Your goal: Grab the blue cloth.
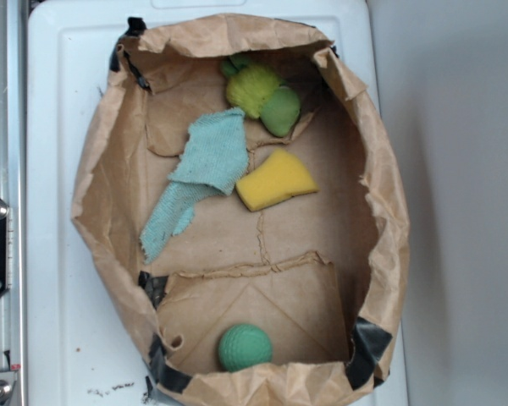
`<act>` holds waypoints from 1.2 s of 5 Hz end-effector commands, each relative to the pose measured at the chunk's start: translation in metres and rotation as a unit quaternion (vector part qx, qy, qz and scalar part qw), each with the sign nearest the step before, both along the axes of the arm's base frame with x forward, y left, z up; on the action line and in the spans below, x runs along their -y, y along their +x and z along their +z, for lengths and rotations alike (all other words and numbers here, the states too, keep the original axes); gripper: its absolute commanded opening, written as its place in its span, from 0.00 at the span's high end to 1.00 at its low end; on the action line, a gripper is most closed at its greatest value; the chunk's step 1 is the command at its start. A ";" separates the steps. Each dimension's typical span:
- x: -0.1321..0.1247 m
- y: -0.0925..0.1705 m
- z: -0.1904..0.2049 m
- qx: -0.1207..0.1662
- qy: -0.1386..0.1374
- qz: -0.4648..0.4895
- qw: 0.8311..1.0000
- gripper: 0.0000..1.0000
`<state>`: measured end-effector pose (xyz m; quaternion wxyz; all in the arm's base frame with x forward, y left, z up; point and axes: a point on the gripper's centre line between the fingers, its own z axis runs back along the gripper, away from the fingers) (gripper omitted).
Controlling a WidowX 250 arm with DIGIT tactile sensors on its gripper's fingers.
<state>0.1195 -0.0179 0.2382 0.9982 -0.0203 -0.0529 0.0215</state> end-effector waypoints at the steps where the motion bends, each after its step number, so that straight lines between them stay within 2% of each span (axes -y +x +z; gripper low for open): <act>1: 0.003 0.091 -0.033 0.057 0.040 -0.010 0.997 0.00; 2: -0.008 0.113 -0.043 0.070 0.044 -0.025 0.996 0.00; 3: -0.034 0.127 -0.058 0.073 0.043 -0.035 0.996 0.00; 5: -0.067 0.154 -0.091 0.065 0.032 -0.039 0.997 0.00; 6: -0.071 0.157 -0.114 0.060 0.056 -0.052 0.995 0.00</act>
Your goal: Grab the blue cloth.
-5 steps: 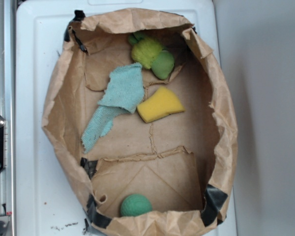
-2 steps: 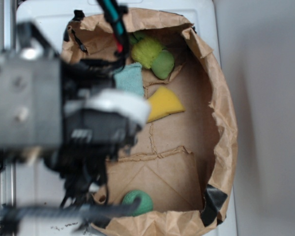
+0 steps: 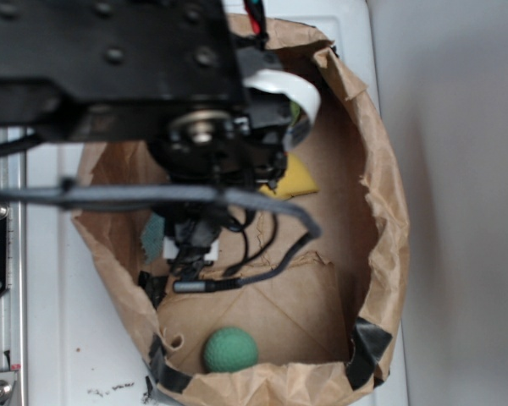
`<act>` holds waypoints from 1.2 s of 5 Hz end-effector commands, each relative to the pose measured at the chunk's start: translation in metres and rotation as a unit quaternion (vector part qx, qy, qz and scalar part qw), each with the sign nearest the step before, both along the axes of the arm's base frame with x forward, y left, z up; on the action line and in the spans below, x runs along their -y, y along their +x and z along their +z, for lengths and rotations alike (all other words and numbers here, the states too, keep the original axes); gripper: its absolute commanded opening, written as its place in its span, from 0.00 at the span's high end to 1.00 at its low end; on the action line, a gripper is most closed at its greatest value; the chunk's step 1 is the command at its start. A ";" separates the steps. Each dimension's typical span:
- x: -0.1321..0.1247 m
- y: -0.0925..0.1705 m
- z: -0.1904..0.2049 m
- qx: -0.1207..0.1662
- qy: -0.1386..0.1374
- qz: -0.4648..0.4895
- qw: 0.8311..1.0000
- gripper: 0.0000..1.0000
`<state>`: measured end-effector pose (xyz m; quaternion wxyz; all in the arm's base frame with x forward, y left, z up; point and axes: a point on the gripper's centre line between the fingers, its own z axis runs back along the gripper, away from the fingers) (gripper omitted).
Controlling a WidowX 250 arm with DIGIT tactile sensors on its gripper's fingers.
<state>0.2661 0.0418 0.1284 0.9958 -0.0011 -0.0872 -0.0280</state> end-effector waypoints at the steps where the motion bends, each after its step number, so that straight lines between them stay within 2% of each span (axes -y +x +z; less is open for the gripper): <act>1: -0.015 0.001 -0.027 -0.025 0.077 0.007 0.997 0.00; 5: -0.015 0.001 -0.027 -0.025 0.077 0.007 0.997 0.00; 6: -0.013 0.000 -0.058 -0.010 0.090 0.007 0.996 0.00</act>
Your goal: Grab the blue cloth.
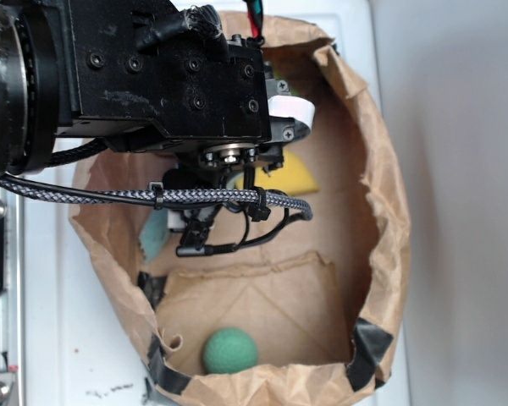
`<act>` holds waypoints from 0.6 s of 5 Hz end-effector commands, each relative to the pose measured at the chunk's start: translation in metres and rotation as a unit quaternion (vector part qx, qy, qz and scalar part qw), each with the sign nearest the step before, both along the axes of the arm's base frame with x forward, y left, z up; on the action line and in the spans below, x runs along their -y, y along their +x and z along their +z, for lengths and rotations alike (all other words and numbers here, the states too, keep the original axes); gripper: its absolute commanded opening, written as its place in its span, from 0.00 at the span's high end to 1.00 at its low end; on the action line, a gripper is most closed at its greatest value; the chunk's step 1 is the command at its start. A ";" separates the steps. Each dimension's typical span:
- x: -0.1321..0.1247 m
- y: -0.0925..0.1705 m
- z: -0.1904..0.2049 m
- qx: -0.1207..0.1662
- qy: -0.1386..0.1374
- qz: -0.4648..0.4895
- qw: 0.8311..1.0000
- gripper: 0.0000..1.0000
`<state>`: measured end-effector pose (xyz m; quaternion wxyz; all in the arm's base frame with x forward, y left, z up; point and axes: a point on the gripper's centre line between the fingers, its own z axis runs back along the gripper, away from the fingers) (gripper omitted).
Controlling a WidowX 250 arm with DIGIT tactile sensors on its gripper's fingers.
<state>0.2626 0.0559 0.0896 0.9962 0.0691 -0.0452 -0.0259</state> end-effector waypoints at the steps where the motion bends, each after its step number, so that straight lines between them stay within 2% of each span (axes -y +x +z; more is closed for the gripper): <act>1: 0.006 0.007 -0.044 0.058 0.028 0.004 0.998 0.00; 2: 0.006 0.006 -0.059 0.094 0.011 -0.001 0.996 0.00; 3: 0.007 0.016 -0.065 0.106 0.014 0.001 0.994 0.00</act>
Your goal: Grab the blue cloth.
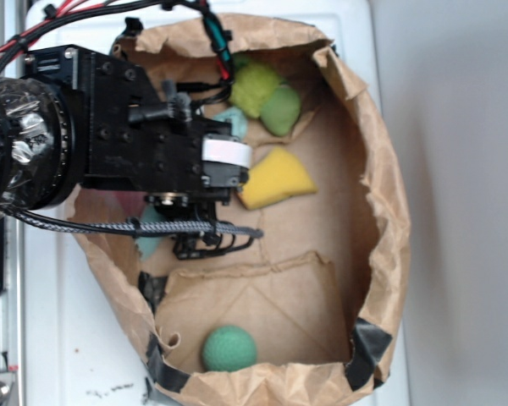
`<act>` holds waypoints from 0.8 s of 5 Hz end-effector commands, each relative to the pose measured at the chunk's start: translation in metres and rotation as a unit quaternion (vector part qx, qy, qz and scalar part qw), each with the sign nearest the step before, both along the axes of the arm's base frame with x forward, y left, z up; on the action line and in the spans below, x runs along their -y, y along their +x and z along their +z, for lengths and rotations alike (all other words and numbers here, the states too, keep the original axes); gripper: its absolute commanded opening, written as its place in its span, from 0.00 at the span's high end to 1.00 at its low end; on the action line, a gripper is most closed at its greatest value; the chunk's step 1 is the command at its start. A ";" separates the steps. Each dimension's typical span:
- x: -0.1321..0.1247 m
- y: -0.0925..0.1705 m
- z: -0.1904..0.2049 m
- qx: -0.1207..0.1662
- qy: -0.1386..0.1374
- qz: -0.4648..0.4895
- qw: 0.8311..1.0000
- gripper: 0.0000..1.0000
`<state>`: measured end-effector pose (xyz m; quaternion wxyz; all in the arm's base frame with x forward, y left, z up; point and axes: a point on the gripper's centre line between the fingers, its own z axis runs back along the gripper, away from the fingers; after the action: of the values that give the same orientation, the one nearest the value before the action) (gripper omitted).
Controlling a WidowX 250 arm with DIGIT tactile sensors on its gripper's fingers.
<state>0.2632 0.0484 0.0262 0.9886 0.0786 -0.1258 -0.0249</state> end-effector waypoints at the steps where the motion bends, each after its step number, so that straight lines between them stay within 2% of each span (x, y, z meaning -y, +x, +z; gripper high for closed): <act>1: 0.000 0.026 -0.005 0.024 0.012 0.024 0.999 1.00; 3: 0.000 0.034 0.020 0.031 0.011 0.025 0.999 1.00; 4: 0.000 0.035 0.038 0.022 0.008 0.015 1.000 1.00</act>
<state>0.2824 0.0479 0.0408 0.9917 0.0805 -0.1001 -0.0074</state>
